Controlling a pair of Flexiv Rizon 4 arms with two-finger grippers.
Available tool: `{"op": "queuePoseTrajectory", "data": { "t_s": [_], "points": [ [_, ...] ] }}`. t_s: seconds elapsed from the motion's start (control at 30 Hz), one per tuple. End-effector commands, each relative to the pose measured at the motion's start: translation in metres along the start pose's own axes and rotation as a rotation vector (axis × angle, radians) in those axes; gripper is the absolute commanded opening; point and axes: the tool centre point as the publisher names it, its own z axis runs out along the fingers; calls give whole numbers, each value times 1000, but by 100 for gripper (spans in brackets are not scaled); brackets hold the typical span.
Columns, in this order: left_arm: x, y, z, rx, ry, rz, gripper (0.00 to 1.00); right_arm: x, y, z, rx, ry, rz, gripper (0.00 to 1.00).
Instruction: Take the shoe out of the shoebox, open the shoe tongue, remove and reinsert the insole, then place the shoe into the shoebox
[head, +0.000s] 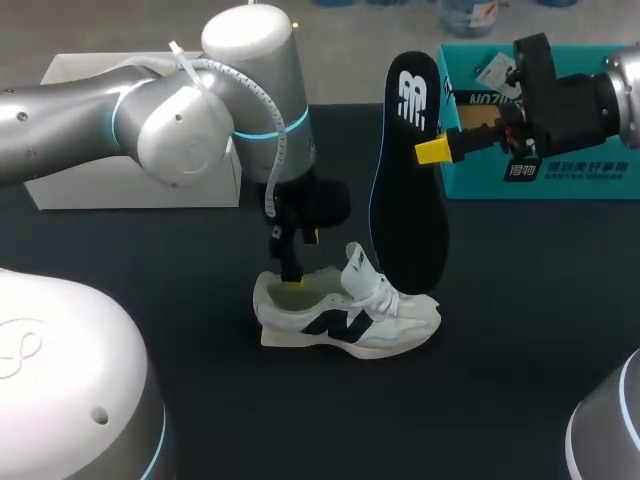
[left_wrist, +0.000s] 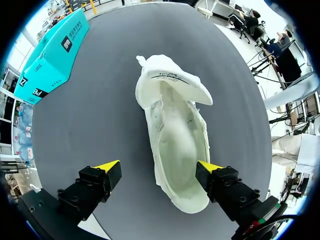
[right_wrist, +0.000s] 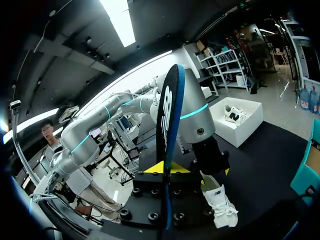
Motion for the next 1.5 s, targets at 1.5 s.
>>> {"op": "queuePoseTrajectory", "data": {
  "t_s": [1.5],
  "points": [
    [-13,-44,48,156,114,56,79,-1,0,2,2,-2,1,0]
  ]
}}
